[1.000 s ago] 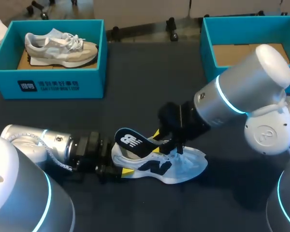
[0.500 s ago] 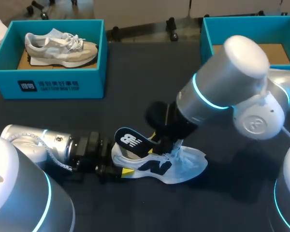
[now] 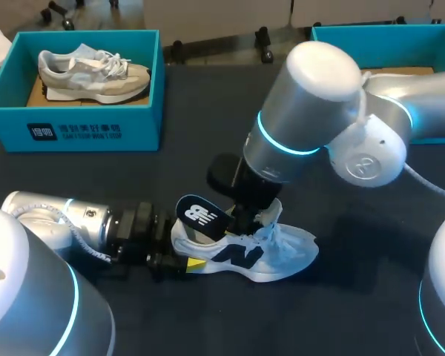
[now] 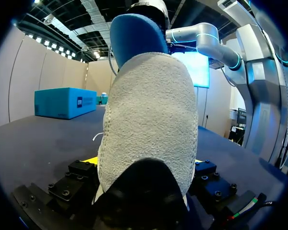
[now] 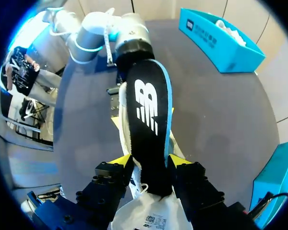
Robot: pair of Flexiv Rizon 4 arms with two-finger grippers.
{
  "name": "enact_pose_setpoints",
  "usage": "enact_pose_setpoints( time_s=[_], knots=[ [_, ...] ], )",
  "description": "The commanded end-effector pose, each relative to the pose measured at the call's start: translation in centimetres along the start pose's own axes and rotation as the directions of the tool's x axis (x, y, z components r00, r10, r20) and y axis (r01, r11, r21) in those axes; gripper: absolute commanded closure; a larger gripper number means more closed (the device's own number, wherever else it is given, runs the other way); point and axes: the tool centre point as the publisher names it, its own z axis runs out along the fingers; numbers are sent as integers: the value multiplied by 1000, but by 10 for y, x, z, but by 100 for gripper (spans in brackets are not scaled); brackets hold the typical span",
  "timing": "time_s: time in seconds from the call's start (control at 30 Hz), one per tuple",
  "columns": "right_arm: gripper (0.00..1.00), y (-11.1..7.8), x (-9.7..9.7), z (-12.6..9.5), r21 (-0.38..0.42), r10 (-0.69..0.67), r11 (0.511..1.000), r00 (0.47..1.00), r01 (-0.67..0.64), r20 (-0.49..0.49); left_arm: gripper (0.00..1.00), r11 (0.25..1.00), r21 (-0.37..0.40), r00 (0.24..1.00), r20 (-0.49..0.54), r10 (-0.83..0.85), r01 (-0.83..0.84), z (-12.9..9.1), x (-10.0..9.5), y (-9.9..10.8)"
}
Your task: Take the shoe out of the shoebox, open the shoe tongue, remove and reinsert the insole, then place the shoe into the shoebox
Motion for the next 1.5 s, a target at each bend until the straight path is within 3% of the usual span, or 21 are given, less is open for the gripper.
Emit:
enact_pose_setpoints(
  time_s=[0.03,0.8,1.5],
  knots=[
    [52,-1,1,6,6,34,999,999,-34,31,100,1000,-2,1000,1,-1,1,0,0,-1],
    [53,19,-9,-1,-62,20,998,998,-17,53,100,1000,-2,1000,1,-1,1,0,0,-1],
    [55,36,-29,4,-76,-77,995,993,70,-91,100,1000,-2,1000,1,-1,1,0,0,-1]
  ],
)
